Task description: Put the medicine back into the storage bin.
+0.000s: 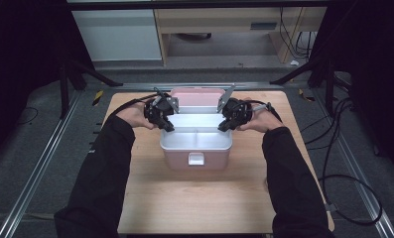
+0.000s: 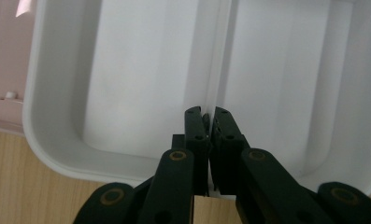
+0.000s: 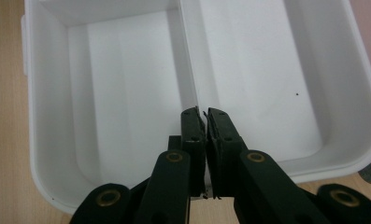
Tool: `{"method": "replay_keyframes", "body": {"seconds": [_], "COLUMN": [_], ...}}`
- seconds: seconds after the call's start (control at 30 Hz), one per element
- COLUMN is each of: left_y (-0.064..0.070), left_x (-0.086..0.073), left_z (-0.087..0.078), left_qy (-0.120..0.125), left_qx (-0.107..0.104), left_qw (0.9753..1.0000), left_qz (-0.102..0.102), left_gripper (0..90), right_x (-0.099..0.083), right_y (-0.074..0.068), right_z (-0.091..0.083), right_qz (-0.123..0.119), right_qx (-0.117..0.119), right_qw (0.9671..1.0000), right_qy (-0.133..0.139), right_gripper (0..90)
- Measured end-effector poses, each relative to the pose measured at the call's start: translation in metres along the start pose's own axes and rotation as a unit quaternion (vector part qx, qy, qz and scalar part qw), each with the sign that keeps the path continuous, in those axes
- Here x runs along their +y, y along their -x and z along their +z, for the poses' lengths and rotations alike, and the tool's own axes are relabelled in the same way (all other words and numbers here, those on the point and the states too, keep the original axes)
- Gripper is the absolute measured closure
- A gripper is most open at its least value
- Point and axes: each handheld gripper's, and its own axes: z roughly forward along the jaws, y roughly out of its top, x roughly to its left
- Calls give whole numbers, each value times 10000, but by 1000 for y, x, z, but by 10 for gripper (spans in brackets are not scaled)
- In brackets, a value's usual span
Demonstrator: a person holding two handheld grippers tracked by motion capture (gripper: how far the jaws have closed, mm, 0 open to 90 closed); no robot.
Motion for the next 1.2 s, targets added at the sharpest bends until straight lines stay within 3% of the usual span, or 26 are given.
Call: {"method": "replay_keyframes", "body": {"seconds": [0.33, 0.53, 0.8, 1.03, 1.2], "left_y": [6, 19, 53, 89, 109], "left_x": [4, 6, 4, 3, 1], "left_z": [-18, -31, -47, -52, -56], "left_qy": [44, 75, 14, -101, -57], "left_qx": [13, -9, -99, 108, 115], "left_qw": [10000, 10000, 9999, 9998, 9999], "left_qz": [21, -7, 24, 90, 90], "left_gripper": [862, 860, 856, 858, 852], "right_x": [6, 10, 18, 18, 14], "right_y": [-7, -19, -57, -92, -114], "right_z": [-17, -30, -49, -54, -56], "right_qz": [-92, -175, -335, -455, -485], "right_qx": [-54, -100, -148, -172, -159], "right_qw": [9999, 9998, 9993, 9988, 9986], "right_qy": [50, 61, 86, 31, 109], "right_gripper": [865, 870, 877, 887, 893]}}
